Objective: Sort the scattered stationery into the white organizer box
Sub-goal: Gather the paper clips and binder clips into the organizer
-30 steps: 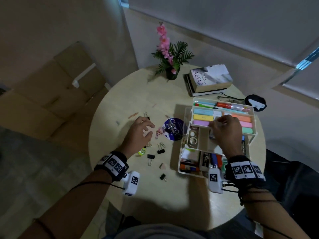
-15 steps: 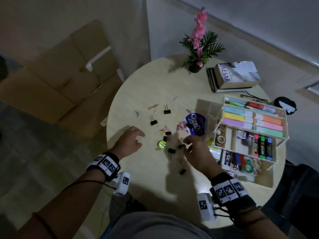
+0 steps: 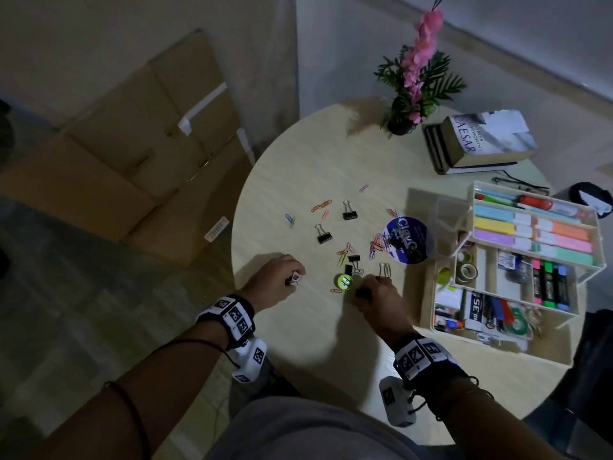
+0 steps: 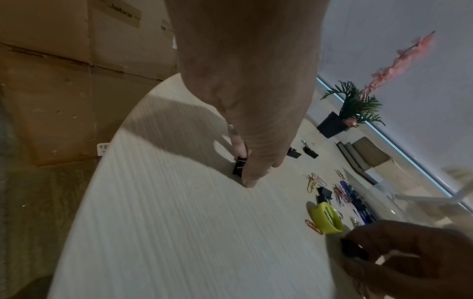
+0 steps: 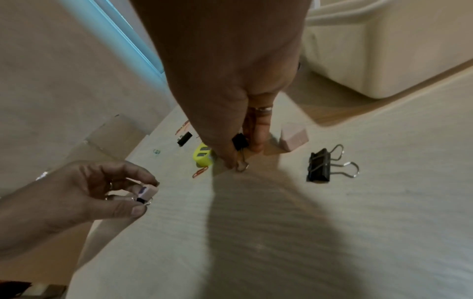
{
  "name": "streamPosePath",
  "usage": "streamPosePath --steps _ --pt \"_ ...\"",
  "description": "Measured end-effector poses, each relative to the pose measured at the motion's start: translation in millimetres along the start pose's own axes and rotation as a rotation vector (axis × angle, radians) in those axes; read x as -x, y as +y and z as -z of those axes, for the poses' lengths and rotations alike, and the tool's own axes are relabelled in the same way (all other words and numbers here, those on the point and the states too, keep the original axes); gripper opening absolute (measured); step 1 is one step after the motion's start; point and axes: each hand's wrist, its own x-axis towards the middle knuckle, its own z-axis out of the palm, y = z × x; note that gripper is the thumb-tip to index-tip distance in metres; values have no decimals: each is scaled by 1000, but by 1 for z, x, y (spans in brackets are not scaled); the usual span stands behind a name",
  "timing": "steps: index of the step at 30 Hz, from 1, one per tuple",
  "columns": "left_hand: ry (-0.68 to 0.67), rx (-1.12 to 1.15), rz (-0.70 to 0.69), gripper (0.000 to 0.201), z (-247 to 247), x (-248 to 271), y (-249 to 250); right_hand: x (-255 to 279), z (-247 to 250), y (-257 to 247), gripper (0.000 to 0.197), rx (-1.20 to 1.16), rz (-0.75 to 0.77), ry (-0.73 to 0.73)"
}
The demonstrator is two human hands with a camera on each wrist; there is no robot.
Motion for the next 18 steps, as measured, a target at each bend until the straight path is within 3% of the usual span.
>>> streamPosePath --steps 7,11,18 --pt "16 60 -4 26 3 -9 0 2 -4 -1 11 -18 92 46" --pt "34 167 45 24 1 -12 -1 4 -2 -2 23 -65 13 65" --pt "13 262 89 23 -8 -15 7 7 -2 2 14 -75 -50 34"
